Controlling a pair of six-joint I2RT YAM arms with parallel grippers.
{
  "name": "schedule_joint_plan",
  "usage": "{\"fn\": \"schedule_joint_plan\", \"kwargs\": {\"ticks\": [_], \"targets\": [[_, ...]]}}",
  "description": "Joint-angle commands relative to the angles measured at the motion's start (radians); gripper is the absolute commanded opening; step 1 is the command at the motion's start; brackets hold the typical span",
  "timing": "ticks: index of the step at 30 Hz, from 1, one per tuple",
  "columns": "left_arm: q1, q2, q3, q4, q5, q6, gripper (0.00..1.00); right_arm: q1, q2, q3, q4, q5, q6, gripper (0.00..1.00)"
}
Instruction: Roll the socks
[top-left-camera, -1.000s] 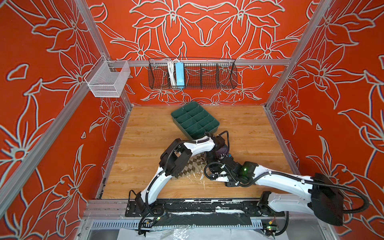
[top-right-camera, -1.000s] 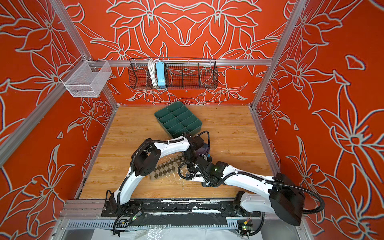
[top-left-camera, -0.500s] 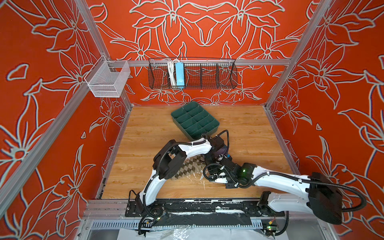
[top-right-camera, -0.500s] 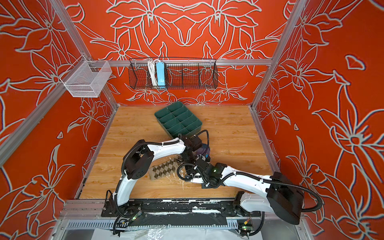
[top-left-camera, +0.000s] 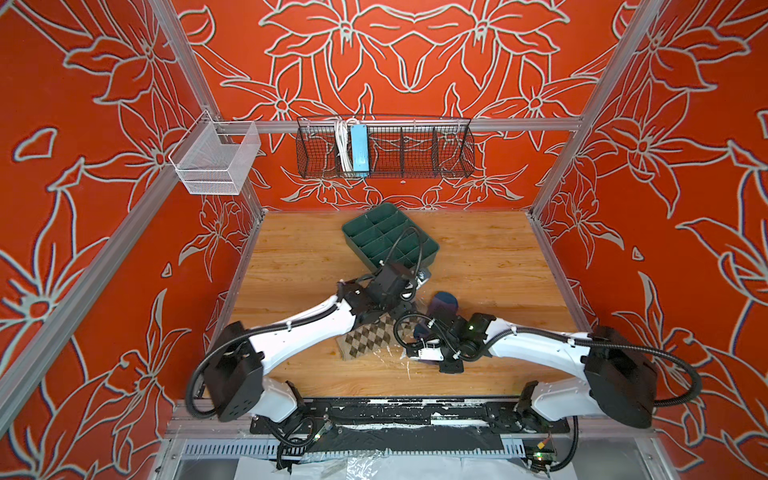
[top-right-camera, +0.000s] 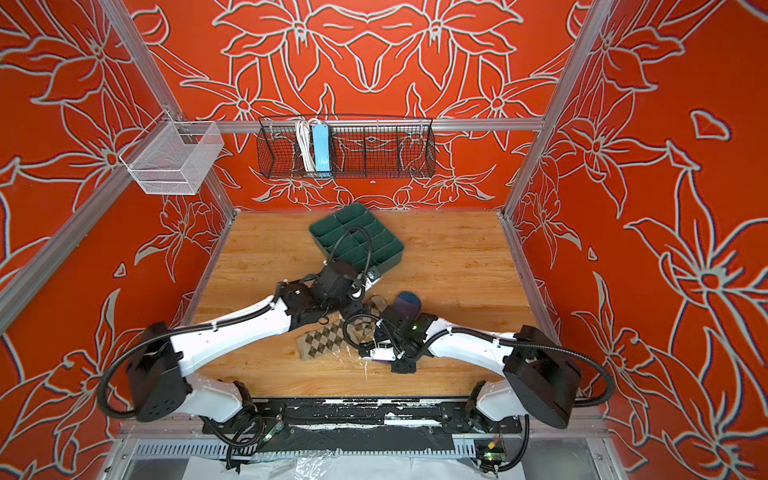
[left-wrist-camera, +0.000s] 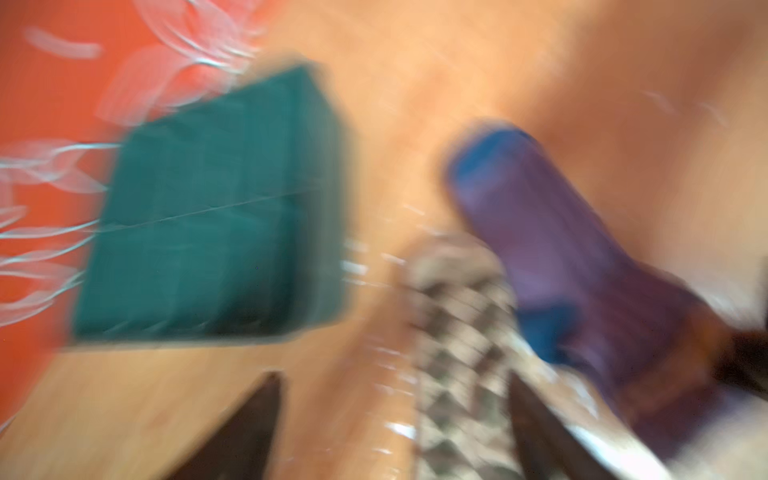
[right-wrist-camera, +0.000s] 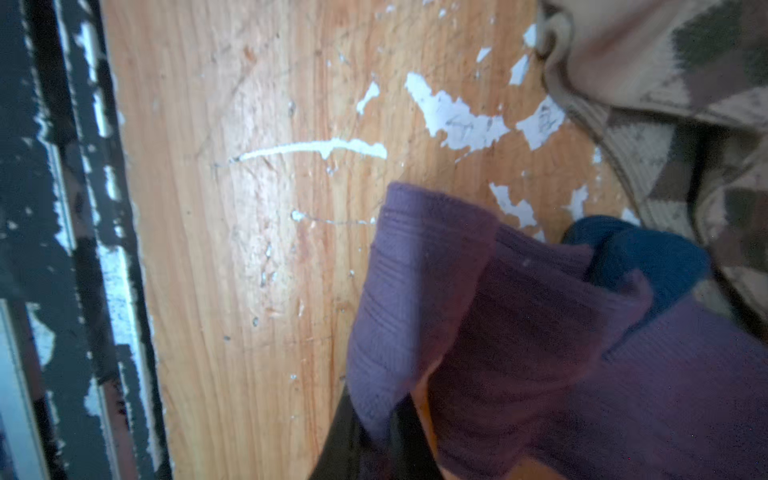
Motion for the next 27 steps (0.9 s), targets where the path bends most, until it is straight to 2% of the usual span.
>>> {"fn": "schedule_joint_plan", "kwargs": {"ticks": [1,4,7,10,12,16,19,23,25,27], "targets": [[0.025,-0.150,-0.091,0.214,-0.240,0.007,0.97,-0.023,0.107,0.050,-0.098,-0.158,0.017,0.00],[0.039,-0.305,-0.103,0.133,-0.179,-0.016,0.97,-0.047,0.205,0.122,-0.175,-0.222,0.015,0.00],[0.039,-0.500,-0.106,-0.053,0.020,0.036,0.97,-0.080,0.288,0.179,-0.222,-0.286,0.028,0.00],[0.038,-0.671,-0.177,-0.117,0.212,0.139,0.97,-0.099,0.321,0.194,-0.213,-0.297,0.037,0.00],[0.027,-0.760,-0.228,-0.149,0.293,0.218,0.97,-0.112,0.330,0.203,-0.204,-0.283,0.059,0.02],[-0.065,-0.774,-0.265,-0.255,0.241,0.302,0.99,-0.142,0.327,0.214,-0.175,-0.271,0.098,0.04],[-0.209,-0.718,-0.342,-0.242,0.117,0.397,1.00,-0.162,0.340,0.223,-0.190,-0.295,0.084,0.04],[-0.423,-0.598,-0.493,-0.050,-0.060,0.556,0.99,-0.187,0.390,0.252,-0.248,-0.338,0.040,0.04],[-0.478,-0.505,-0.535,0.077,-0.099,0.572,0.98,-0.197,0.420,0.268,-0.281,-0.358,0.020,0.03],[-0.493,-0.412,-0.548,0.175,-0.106,0.563,0.96,-0.204,0.437,0.272,-0.290,-0.374,0.012,0.04]]}}
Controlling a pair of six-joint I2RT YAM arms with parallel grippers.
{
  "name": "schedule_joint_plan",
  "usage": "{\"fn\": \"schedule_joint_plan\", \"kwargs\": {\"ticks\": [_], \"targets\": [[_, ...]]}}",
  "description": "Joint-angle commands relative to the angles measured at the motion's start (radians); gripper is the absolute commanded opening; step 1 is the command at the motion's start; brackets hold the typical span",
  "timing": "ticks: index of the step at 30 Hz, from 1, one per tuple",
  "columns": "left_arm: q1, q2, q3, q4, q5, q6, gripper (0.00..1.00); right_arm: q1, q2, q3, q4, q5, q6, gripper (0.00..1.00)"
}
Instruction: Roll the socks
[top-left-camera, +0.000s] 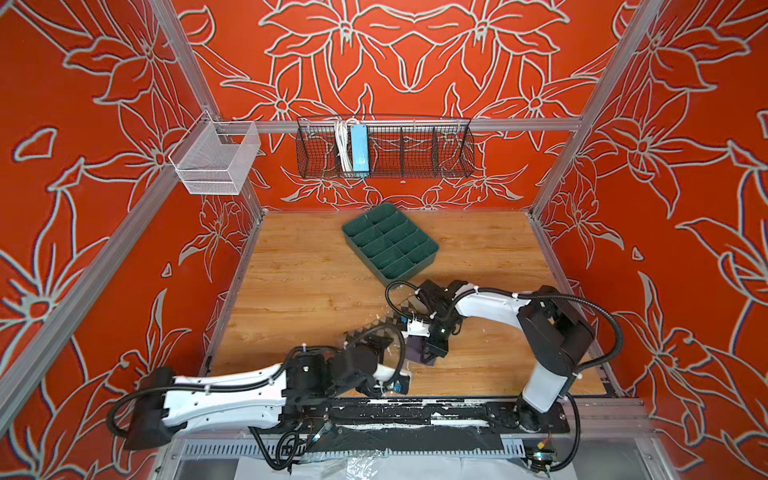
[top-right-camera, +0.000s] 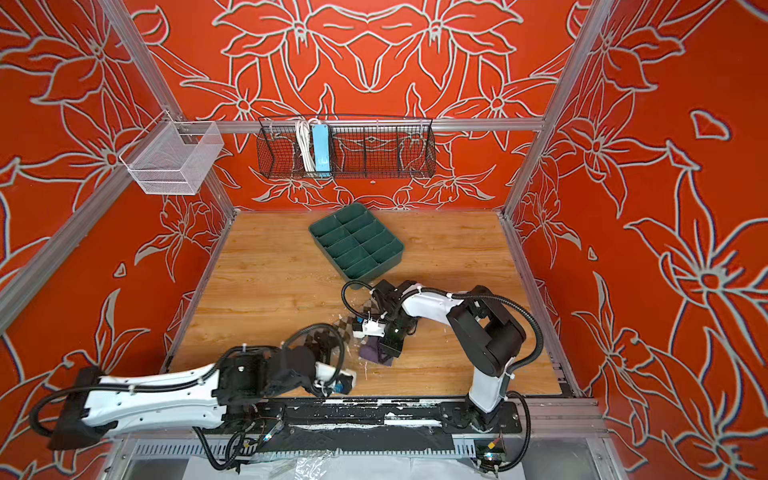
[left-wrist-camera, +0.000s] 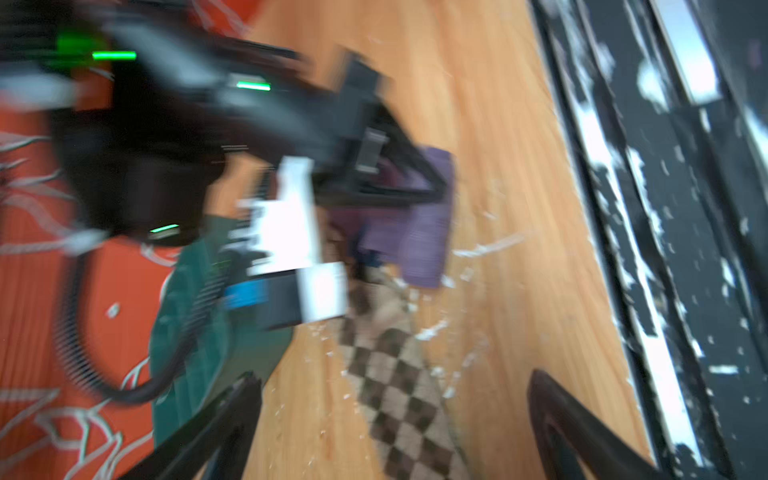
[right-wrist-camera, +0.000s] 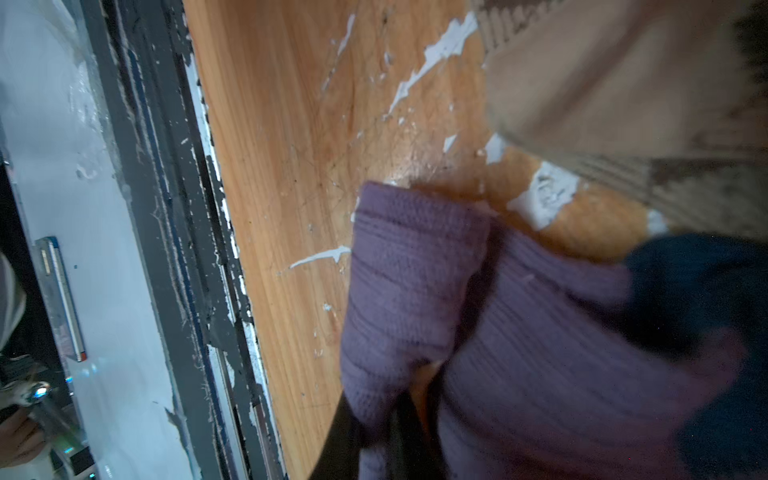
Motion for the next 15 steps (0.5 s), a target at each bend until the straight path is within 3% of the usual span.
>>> {"fn": "schedule_joint_plan", "kwargs": {"ticks": [1,7,12,15], "targets": [[-0.027,0.142,-0.004,0.245,-0.092,0.063,0.96,-0.008,0.069,-0.022,-0.044,0.030,-0.046,0.04],[-0.026,0.381,0.008,0.447,-0.149,0.069,0.91,-0.017,0.070,-0.026,-0.039,0.004,-0.058,0.04],[-0.007,0.545,0.042,0.536,-0.196,0.053,0.82,-0.023,0.066,-0.027,-0.041,-0.010,-0.072,0.05],[0.008,0.638,0.090,0.538,-0.230,0.023,0.72,-0.026,0.049,-0.040,-0.029,-0.015,-0.079,0.05]]}}
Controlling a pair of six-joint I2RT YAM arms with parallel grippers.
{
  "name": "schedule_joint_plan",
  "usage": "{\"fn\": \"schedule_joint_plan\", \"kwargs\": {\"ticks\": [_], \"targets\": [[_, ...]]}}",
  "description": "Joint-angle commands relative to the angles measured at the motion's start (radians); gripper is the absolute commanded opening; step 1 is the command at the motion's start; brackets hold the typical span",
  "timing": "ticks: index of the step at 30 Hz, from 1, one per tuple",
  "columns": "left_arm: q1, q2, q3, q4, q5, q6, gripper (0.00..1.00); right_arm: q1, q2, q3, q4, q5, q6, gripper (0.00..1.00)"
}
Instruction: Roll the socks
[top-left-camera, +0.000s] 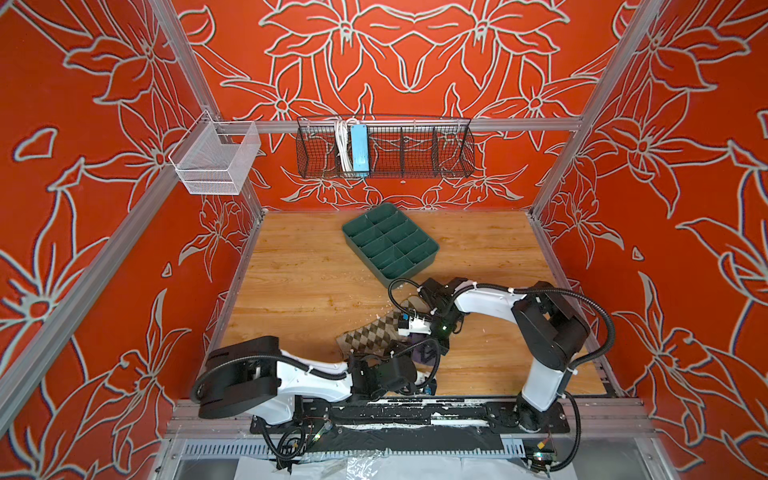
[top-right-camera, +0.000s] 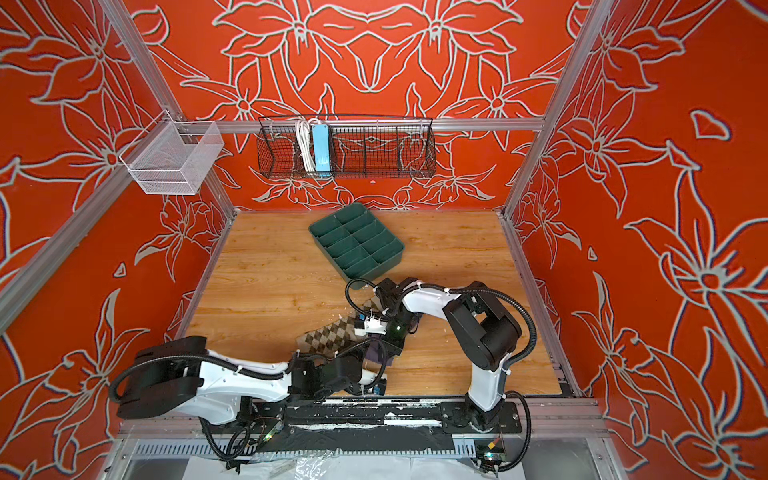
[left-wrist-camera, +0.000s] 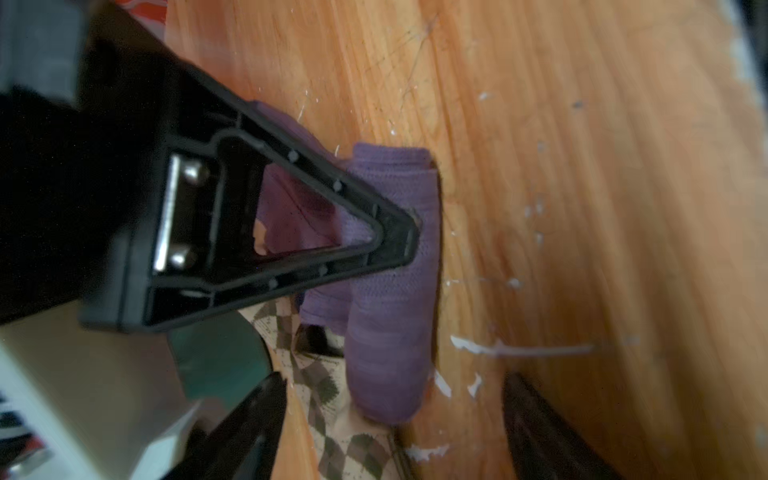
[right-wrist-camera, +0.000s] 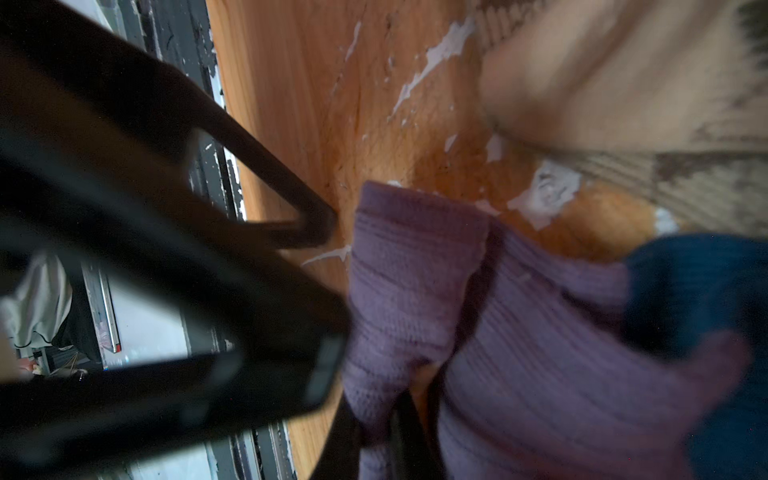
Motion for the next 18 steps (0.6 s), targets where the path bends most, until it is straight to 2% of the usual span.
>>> {"fn": "schedule_joint_plan", "kwargs": {"ticks": [1,4,10,13,18], "targets": [[0.019,0.083,0.057,0.070,-0.061,-0.029,0.67,0.002,0.019,-0.048,-0.011,0.039,-0.041,0.05],[0.025,0.157,0.083,0.085,-0.071,-0.040,0.50,-0.001,-0.005,-0.062,0.001,0.037,-0.043,0.06],[0.026,0.224,0.153,-0.012,-0.062,-0.072,0.00,-0.008,-0.061,-0.080,0.010,0.068,-0.043,0.12],[0.027,0.200,0.179,-0.130,-0.005,-0.132,0.00,-0.021,-0.131,-0.108,0.027,0.124,-0.028,0.15],[0.042,0.163,0.253,-0.386,0.194,-0.184,0.00,-0.097,-0.351,-0.161,0.034,0.234,0.021,0.22]]}}
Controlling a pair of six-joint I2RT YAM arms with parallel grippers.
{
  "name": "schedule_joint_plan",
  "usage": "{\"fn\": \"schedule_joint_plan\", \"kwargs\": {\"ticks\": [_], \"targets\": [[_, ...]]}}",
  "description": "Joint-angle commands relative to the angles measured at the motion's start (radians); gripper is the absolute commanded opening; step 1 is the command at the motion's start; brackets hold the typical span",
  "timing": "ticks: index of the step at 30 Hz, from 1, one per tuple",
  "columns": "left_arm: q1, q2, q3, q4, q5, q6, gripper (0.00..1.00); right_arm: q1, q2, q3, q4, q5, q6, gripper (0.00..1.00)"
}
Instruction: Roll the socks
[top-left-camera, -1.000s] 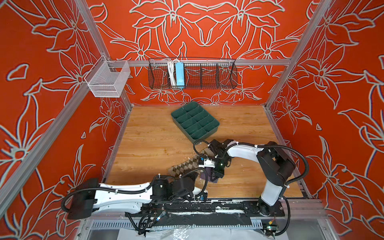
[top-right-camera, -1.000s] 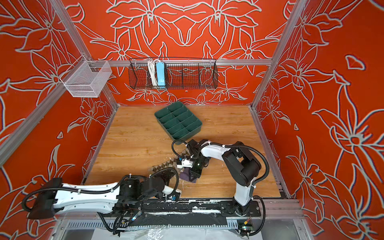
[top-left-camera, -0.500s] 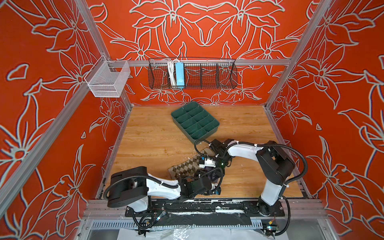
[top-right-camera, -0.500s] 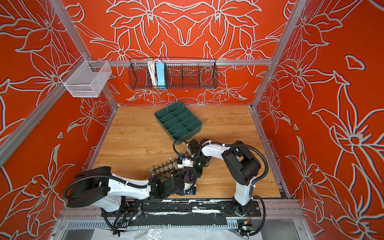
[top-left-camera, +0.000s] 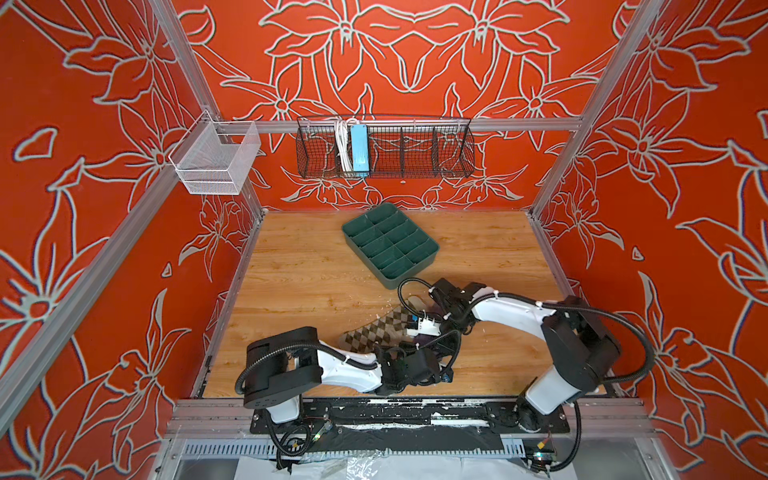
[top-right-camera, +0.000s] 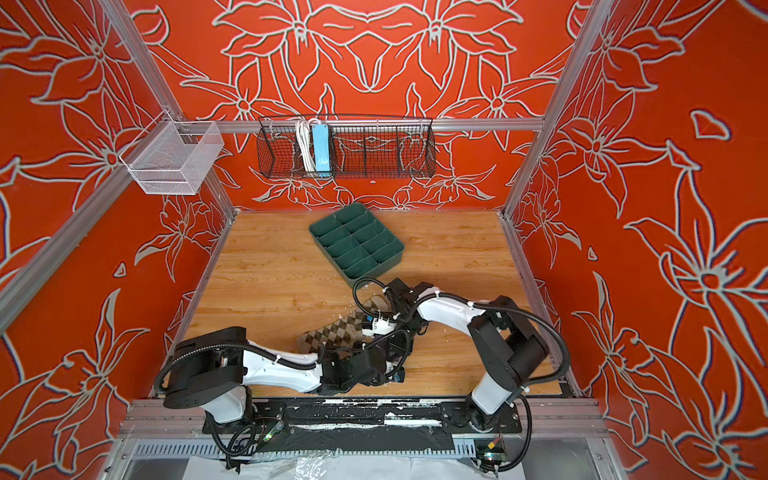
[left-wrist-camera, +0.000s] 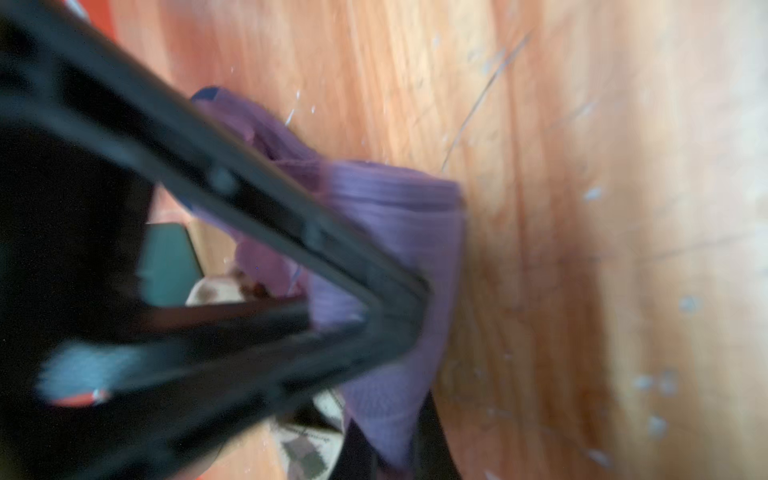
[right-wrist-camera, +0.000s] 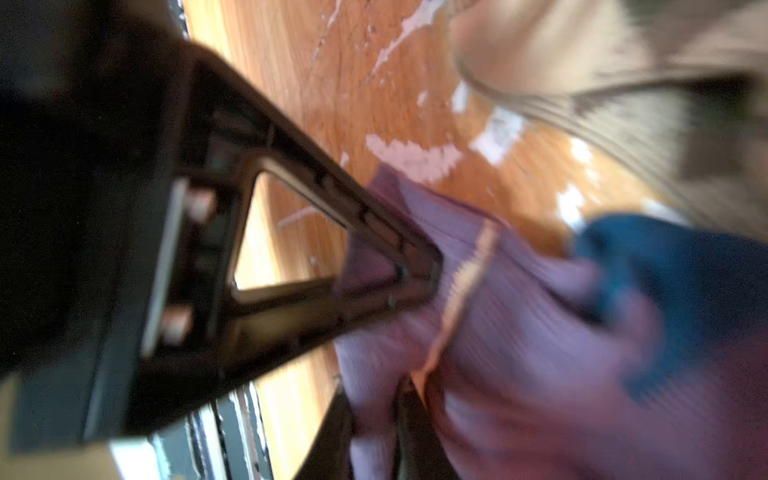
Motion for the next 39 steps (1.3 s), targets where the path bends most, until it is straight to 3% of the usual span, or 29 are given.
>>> {"fn": "schedule_joint_plan", "kwargs": {"ticks": [1,2,5,12,14,16,19,22,25,28,33,39], "targets": [[0.017,-0.024,0.046,-0.256,0.171,-0.057,0.00,-0.076,-0.153,-0.032,-0.028,0.131,0.031,0.28],[0.025,-0.016,0.072,-0.300,0.219,-0.061,0.00,-0.108,-0.208,-0.044,-0.026,0.155,0.045,0.33],[0.044,0.035,0.157,-0.415,0.311,-0.081,0.00,-0.197,-0.383,-0.084,0.010,0.269,0.076,0.34],[0.112,0.198,0.375,-0.667,0.524,-0.147,0.00,-0.302,-0.806,-0.157,0.266,0.765,0.146,0.53],[0.136,0.248,0.443,-0.750,0.594,-0.157,0.00,-0.304,-0.907,-0.152,0.309,0.824,0.152,0.54],[0.157,0.292,0.498,-0.805,0.634,-0.175,0.00,-0.304,-1.009,-0.129,0.284,0.757,0.143,0.57],[0.190,0.359,0.587,-0.895,0.705,-0.193,0.00,-0.303,-1.123,-0.063,0.155,0.508,0.077,0.59],[0.228,0.440,0.694,-0.993,0.798,-0.209,0.00,-0.302,-1.159,-0.017,-0.035,0.288,-0.078,0.57],[0.269,0.542,0.819,-1.102,0.903,-0.222,0.00,-0.302,-1.113,0.008,-0.243,0.234,-0.205,0.52],[0.306,0.643,0.936,-1.200,0.990,-0.227,0.00,-0.291,-1.069,-0.013,-0.344,0.193,-0.274,0.50],[0.360,0.763,1.065,-1.295,1.082,-0.239,0.02,-0.169,-1.105,-0.123,-0.251,0.237,-0.233,0.49],[0.395,0.814,1.119,-1.319,1.131,-0.243,0.05,0.177,-0.991,-0.240,-0.167,0.526,-0.144,0.53]]}}
